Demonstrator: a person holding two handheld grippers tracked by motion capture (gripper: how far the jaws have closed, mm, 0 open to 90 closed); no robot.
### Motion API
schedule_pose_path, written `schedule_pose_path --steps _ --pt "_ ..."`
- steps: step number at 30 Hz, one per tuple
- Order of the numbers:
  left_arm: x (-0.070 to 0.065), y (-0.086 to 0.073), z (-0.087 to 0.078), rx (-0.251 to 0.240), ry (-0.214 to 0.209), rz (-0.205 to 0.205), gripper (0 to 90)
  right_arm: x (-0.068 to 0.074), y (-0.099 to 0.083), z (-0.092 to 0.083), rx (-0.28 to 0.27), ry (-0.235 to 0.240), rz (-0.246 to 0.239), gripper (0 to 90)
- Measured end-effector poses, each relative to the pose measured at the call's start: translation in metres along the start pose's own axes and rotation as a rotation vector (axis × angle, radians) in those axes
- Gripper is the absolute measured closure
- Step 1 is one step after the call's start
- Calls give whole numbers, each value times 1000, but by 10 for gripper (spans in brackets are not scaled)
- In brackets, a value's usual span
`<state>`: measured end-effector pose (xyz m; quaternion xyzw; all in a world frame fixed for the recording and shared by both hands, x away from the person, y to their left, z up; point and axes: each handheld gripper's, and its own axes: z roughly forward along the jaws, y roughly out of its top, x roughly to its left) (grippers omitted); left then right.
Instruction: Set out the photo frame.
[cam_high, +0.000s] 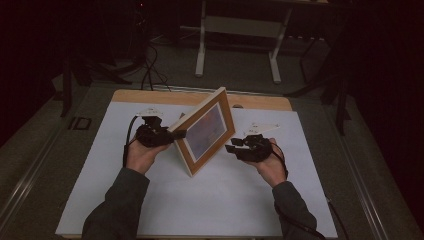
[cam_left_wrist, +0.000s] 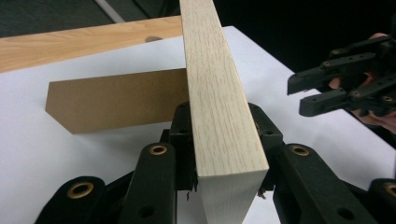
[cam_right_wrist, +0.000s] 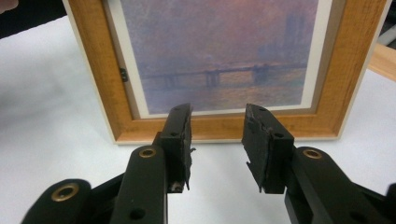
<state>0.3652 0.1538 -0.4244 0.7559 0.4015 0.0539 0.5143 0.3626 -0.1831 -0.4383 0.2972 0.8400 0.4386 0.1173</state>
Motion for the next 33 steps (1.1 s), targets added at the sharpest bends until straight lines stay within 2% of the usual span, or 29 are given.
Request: schedule_pose_path --steps 10,12,15,21,26,30,33 --pt "9 2 -1 4 -81 -14 724 -3 4 -3 -2 -13 -4 614" --pt "9 3 1 10 -110 11 748 -4 5 -4 -5 -17 -2 614" --pt "5 5 2 26 -109 39 750 -6 5 -5 -7 -21 2 614" --pt "7 6 3 27 -123 46 750 -13 6 -4 -9 -36 12 612" --pt "9 7 3 37 -135 56 752 -27 11 -3 -16 -81 39 607" --pt "12 8 4 41 -165 69 753 -41 15 0 -18 -129 74 600" --pt "14 8 5 42 -181 76 753 -46 19 2 -13 -162 78 597"
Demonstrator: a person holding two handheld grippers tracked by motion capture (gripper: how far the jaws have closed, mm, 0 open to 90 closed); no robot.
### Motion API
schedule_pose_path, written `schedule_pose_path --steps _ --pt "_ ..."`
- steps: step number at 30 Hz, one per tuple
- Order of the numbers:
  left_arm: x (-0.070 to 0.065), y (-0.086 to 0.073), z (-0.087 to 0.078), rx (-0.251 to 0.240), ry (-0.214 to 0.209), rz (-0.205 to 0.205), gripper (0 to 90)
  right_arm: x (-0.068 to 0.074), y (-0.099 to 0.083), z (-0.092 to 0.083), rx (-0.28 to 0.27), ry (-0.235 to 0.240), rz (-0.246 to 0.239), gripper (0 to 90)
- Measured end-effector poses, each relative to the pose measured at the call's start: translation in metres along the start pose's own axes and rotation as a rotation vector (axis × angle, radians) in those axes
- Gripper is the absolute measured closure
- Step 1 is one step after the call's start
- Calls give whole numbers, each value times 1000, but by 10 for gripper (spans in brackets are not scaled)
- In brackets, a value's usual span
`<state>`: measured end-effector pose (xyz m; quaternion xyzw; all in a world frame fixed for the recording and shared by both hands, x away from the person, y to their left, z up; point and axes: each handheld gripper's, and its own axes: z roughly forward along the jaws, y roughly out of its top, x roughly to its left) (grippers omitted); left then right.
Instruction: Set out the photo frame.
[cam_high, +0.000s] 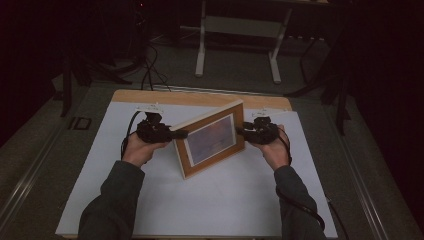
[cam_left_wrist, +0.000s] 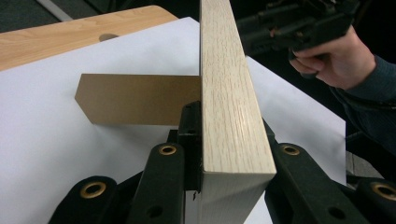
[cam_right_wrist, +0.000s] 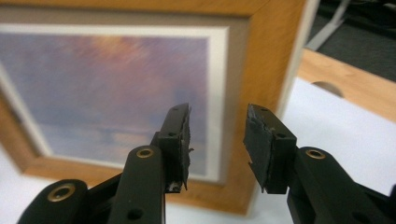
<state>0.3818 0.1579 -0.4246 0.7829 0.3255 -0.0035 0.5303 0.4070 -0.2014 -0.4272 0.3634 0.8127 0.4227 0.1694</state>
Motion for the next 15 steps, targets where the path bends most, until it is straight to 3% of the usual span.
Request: schedule_pose_path --steps 3,5,9,15 --pt "1 0 0 2 -5 2 753 -7 5 -4 -46 -50 47 588" --pt "1 0 0 2 -11 3 753 -12 7 -6 -55 -56 63 564" --pt "2 1 1 6 -28 17 753 -17 13 -3 -37 -26 4 474" --pt "2 1 2 7 -26 21 753 -19 25 9 -8 -3 -22 383"
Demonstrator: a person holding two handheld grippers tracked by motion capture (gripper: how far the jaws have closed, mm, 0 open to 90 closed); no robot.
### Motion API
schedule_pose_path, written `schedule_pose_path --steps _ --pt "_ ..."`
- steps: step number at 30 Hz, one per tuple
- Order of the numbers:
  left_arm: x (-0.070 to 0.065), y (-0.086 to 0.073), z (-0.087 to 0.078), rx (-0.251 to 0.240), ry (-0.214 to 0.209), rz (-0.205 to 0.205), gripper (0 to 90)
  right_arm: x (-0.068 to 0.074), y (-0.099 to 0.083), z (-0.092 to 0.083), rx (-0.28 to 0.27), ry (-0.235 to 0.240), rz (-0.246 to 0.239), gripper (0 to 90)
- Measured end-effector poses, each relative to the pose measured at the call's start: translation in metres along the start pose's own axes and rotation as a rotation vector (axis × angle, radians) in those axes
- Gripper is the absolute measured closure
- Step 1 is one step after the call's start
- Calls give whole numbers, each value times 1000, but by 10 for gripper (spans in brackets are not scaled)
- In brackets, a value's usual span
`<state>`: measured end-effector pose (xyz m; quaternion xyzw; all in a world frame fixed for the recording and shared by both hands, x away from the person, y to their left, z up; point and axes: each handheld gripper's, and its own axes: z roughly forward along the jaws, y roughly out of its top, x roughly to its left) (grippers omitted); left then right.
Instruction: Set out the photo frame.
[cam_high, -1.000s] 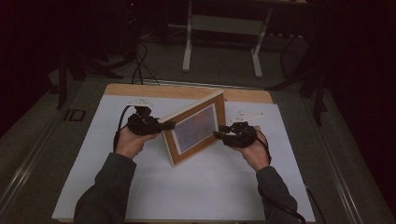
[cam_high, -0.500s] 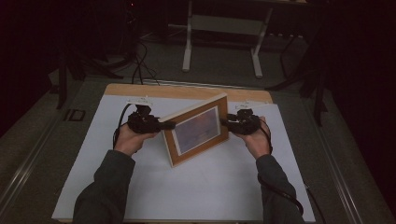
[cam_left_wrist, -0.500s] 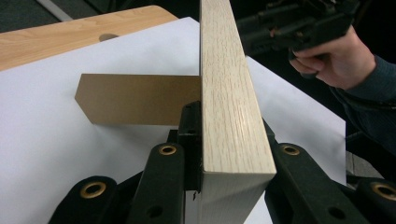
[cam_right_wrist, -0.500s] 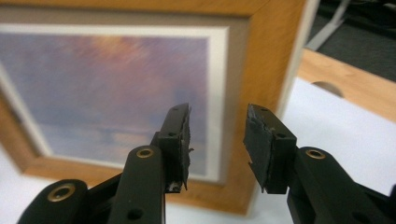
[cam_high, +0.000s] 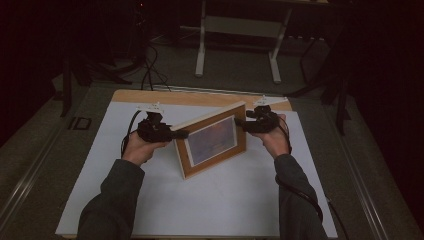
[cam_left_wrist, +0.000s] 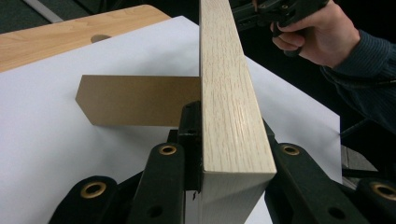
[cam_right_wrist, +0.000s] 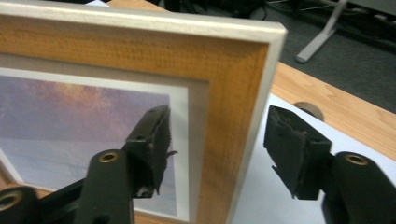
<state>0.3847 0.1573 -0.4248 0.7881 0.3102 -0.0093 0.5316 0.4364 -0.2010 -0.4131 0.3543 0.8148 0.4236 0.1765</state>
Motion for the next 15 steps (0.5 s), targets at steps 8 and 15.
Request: schedule_pose_path --steps 8,15 --pt "0 1 1 3 -20 15 753 -3 6 12 3 66 -13 290" --pt "4 1 3 -7 -64 42 753 -8 3 9 -21 133 19 251"
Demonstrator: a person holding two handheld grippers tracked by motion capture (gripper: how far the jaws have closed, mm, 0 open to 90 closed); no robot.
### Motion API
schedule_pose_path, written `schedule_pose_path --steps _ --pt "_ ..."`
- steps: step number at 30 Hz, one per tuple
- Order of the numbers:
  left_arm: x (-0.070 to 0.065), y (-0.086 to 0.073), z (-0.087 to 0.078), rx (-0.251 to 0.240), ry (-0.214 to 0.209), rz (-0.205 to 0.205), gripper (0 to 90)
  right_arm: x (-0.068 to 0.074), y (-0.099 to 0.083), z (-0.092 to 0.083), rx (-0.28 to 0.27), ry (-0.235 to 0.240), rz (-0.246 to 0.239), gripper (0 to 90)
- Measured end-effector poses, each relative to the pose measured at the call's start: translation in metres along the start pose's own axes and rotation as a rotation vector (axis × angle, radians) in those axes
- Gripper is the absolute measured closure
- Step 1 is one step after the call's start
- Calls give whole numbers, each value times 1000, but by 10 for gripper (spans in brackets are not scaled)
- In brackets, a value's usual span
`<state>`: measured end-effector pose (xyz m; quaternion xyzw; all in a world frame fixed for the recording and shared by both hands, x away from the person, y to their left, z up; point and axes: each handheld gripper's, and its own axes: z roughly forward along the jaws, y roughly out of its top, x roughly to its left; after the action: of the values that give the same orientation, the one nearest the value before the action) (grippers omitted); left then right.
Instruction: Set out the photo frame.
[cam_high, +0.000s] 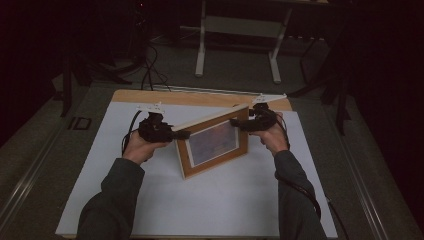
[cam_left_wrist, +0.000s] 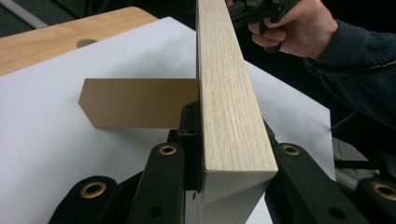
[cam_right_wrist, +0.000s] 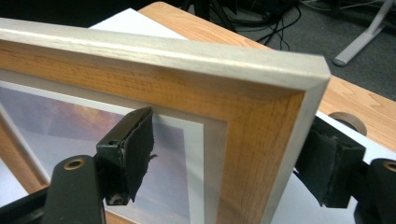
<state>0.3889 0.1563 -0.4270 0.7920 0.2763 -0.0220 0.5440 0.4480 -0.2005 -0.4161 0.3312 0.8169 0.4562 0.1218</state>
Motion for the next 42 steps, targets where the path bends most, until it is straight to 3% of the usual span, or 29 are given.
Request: schedule_pose_path --steps 5,8,14,17,23,25,28,34,42 --pt "1 0 1 -7 0 14 754 -3 -4 -3 -18 21 22 305" --pt "-1 0 2 -8 35 29 761 -7 -8 -7 -33 32 54 355" --pt "-4 0 4 -8 98 40 751 -9 -13 -13 -47 35 66 421" --pt "-8 -1 5 -7 117 34 667 -11 -17 -18 -51 42 68 482" --pt "-27 -6 6 -5 248 39 590 -12 -19 -22 -52 52 60 519" --pt "-28 -7 5 -10 264 32 589 -12 -19 -23 -51 51 56 524" --pt "-33 -13 4 -25 343 31 625 -11 -20 -24 -51 46 54 550" --pt "-27 -10 1 -34 339 31 661 -7 -15 -22 -42 5 46 552" --pt "-11 -4 3 -45 379 36 615 -4 -11 -15 -57 -46 67 559"
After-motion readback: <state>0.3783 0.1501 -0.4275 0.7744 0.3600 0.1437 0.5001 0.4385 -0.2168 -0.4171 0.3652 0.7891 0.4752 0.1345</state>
